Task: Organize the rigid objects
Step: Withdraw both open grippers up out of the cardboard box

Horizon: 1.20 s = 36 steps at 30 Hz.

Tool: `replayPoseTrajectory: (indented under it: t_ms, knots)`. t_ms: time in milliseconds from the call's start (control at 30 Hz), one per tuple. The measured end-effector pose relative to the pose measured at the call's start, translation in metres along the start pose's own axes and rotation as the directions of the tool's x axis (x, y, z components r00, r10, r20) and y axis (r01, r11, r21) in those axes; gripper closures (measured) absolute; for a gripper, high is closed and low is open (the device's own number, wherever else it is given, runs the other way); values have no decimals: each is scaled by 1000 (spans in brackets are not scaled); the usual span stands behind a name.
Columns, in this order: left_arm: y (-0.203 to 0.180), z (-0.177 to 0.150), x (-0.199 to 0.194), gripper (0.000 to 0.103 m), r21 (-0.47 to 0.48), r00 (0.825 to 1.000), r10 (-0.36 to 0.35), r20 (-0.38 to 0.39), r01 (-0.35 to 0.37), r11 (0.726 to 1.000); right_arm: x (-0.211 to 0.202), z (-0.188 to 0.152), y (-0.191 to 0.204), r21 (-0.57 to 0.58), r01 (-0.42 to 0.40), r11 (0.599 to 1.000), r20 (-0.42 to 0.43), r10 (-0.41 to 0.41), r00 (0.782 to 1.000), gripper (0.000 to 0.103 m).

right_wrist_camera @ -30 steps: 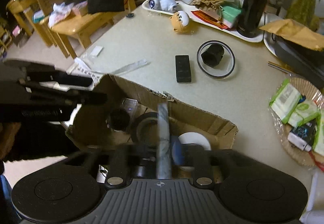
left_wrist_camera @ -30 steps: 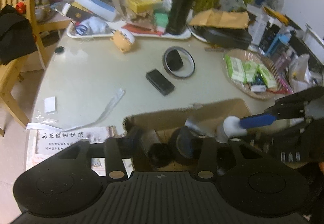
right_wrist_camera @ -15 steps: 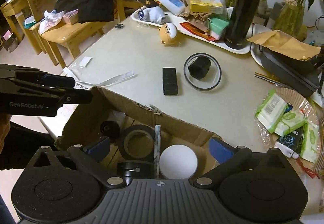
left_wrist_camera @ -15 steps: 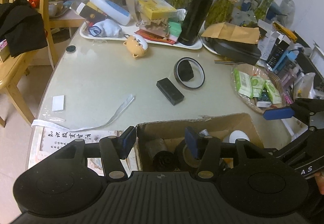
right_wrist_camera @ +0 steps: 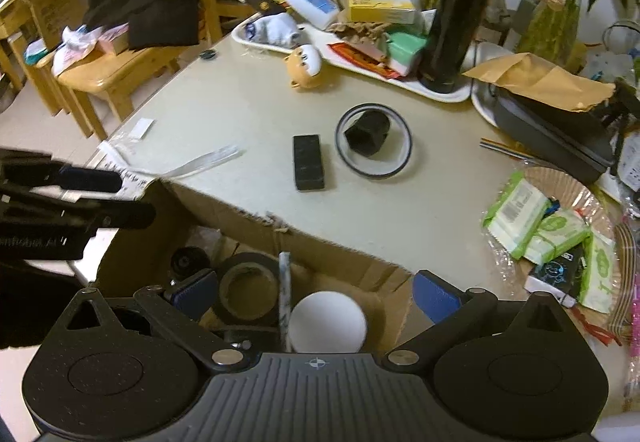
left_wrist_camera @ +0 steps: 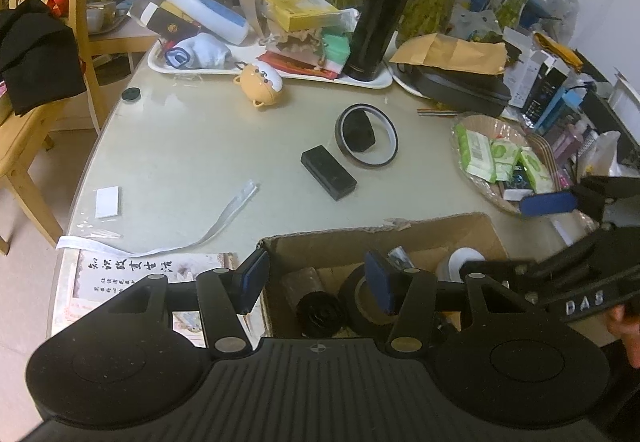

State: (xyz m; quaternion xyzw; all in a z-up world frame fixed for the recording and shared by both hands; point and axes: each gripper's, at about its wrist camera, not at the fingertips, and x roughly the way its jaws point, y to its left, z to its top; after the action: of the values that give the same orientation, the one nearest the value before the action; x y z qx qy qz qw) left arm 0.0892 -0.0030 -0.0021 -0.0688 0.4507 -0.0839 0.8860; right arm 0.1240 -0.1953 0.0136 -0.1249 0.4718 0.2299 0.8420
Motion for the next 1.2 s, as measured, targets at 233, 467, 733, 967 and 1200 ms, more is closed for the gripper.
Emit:
replayPoseTrajectory:
  t_ms: [233, 467, 733, 967, 1200]
  knots:
    - [-4, 0, -1, 51, 19, 1000, 7, 3, -7, 1000, 3, 7, -7, 36, 49, 998, 29, -50, 998, 0]
    - [-8, 0, 1, 51, 31, 1000, 9, 0, -9, 999, 8, 12, -16, 83, 90, 992, 30, -93, 995, 0]
    - [-10, -1, 1, 51, 40, 1000, 13, -6, -13, 999, 12, 13, -19, 101, 113, 988, 23, -116, 993, 0]
    - [-12, -1, 0, 51, 40, 1000, 0, 1, 0, 999, 12, 16, -24, 112, 116, 987, 41, -121, 992, 0]
    - [-11, -2, 1, 51, 30, 1000, -21, 6, 21, 999, 12, 19, -42, 188, 117, 975, 74, -133, 988, 0]
